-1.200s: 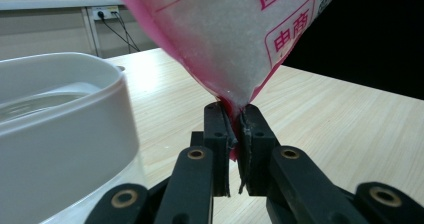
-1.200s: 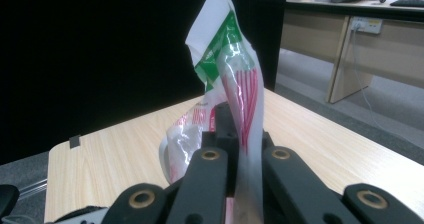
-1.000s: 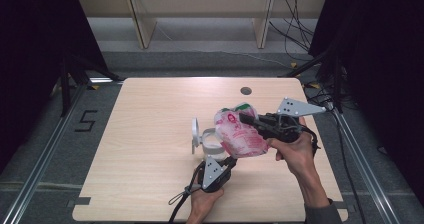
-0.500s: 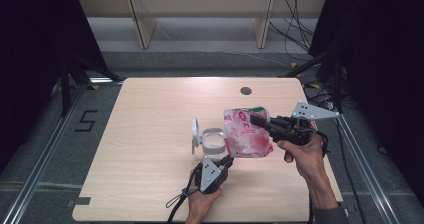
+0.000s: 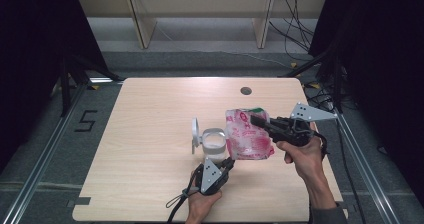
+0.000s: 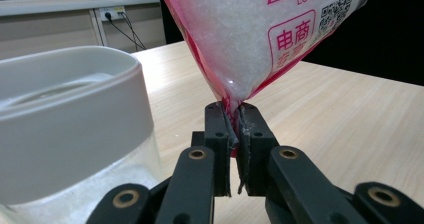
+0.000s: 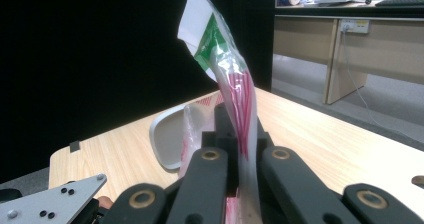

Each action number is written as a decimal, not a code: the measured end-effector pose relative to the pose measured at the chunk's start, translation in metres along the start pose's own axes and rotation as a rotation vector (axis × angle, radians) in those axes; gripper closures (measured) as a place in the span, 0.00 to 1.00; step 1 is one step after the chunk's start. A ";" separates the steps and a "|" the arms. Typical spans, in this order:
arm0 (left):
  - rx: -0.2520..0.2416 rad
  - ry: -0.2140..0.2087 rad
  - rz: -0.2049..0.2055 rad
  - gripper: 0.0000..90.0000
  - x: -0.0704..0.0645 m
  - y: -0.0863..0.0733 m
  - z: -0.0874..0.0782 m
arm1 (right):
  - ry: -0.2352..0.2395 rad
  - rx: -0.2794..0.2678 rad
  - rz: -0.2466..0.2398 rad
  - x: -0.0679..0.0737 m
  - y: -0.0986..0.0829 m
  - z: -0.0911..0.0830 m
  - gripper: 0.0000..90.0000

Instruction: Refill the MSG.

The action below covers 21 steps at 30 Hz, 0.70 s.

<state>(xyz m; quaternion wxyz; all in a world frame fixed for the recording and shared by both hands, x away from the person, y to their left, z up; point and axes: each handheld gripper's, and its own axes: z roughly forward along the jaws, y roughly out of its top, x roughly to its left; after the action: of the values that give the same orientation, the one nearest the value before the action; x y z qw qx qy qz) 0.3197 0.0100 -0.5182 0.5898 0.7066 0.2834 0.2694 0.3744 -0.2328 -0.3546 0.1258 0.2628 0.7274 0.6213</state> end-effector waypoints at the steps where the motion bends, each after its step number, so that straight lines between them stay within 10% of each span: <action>1: 0.002 -0.004 0.004 0.93 0.000 0.000 0.000 | -0.008 -0.004 -0.009 -0.001 0.000 0.000 1.00; 21: 0.075 -0.075 -0.039 0.76 -0.001 0.002 -0.008 | -0.079 0.021 -0.022 -0.002 -0.006 0.001 1.00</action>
<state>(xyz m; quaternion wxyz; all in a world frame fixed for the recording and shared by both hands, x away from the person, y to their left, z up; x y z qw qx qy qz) 0.3135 0.0146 -0.5145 0.5782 0.7322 0.2846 0.2202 0.3749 -0.2340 -0.3609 0.1586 0.2804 0.7312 0.6012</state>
